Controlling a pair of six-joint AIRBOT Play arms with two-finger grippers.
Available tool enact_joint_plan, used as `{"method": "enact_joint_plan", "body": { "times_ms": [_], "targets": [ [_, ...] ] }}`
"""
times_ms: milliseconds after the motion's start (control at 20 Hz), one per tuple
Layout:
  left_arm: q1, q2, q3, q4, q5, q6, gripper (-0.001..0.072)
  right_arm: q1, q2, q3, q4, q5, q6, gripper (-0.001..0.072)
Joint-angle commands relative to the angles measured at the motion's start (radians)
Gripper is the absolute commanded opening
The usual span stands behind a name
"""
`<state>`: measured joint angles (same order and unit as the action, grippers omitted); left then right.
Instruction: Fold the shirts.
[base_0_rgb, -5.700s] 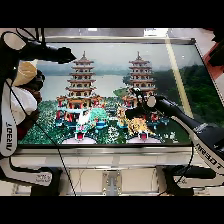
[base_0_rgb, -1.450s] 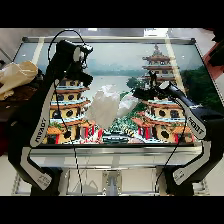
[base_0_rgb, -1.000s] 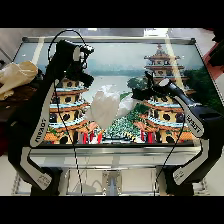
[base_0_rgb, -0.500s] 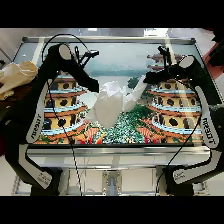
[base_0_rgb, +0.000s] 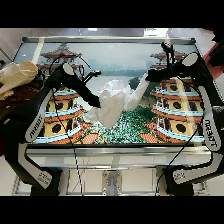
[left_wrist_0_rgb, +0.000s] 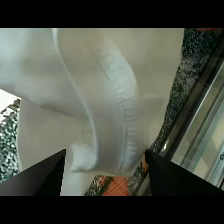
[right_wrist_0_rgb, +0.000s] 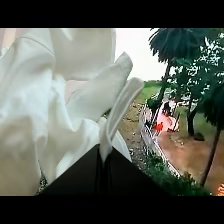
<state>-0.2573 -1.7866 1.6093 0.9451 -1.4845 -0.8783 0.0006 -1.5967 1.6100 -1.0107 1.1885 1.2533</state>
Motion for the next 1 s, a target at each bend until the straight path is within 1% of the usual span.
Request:
{"method": "enact_joint_plan", "body": {
  "times_ms": [0,50,100,150,200,300,400,500,600,650,700,750,800,850,950],
  "targets": [
    [0.001,0.0,-0.031,-0.042,0.142,0.072,0.0533,0.001,0.001,0.001,0.014,0.0,0.008,0.0025],
    [0.0,-0.001,-0.031,-0.055,0.164,0.086,0.0533,0.001,0.001,0.001,0.023,0.0,0.008,0.0026],
    [0.001,-0.001,-0.031,-0.069,0.171,0.094,0.051,0.001,0.001,0.001,0.03,-0.001,0.008,0.0025],
    [0.001,-0.001,-0.031,-0.09,0.169,0.093,0.0291,0.001,0.001,0.001,0.034,0.0,0.008,0.0025],
    [0.001,-0.001,-0.031,-0.127,0.159,0.092,0.0019,0.001,0.002,0.002,0.037,0.001,0.008,0.0025],
    [0.002,0.001,-0.018,-0.26,0.085,0.093,0.0015,0.001,0.013,0.002,0.046,0.004,0.011,0.0025],
    [0.01,0.016,0.056,-0.379,-0.026,0.093,0.0013,-0.002,0.054,0.037,0.015,0.031,0.016,0.0025],
    [0.034,0.069,0.192,-0.418,-0.082,0.08,0.0012,-0.001,0.139,0.098,-0.117,0.049,0.059,0.0024],
    [0.071,0.165,0.346,-0.386,-0.055,0.032,0.0012,-0.001,0.274,0.172,-0.258,0.08,0.098,0.0024],
    [0.092,0.227,0.421,-0.332,-0.016,-0.012,0.0012,-0.001,0.346,0.2,-0.301,0.094,0.113,0.0024],
    [0.107,0.289,0.473,-0.259,0.03,-0.075,0.0012,-0.001,0.427,0.224,-0.33,0.098,0.118,0.0024],
    [0.119,0.373,0.492,-0.162,0.093,-0.144,0.0012,-0.001,0.504,0.242,-0.346,0.092,0.12,0.0023],
    [0.122,0.452,0.491,-0.059,0.14,-0.182,0.0012,-0.001,0.582,0.256,-0.354,0.078,0.12,0.0023],
    [0.121,0.533,0.491,0.081,0.179,-0.237,0.0012,-0.001,0.654,0.264,-0.355,0.054,0.12,0.0022],
    [0.118,0.66,0.484,0.281,0.252,-0.334,0.0012,-0.001,0.76,0.264,-0.355,-0.006,0.119,0.0021]
  ]
}}
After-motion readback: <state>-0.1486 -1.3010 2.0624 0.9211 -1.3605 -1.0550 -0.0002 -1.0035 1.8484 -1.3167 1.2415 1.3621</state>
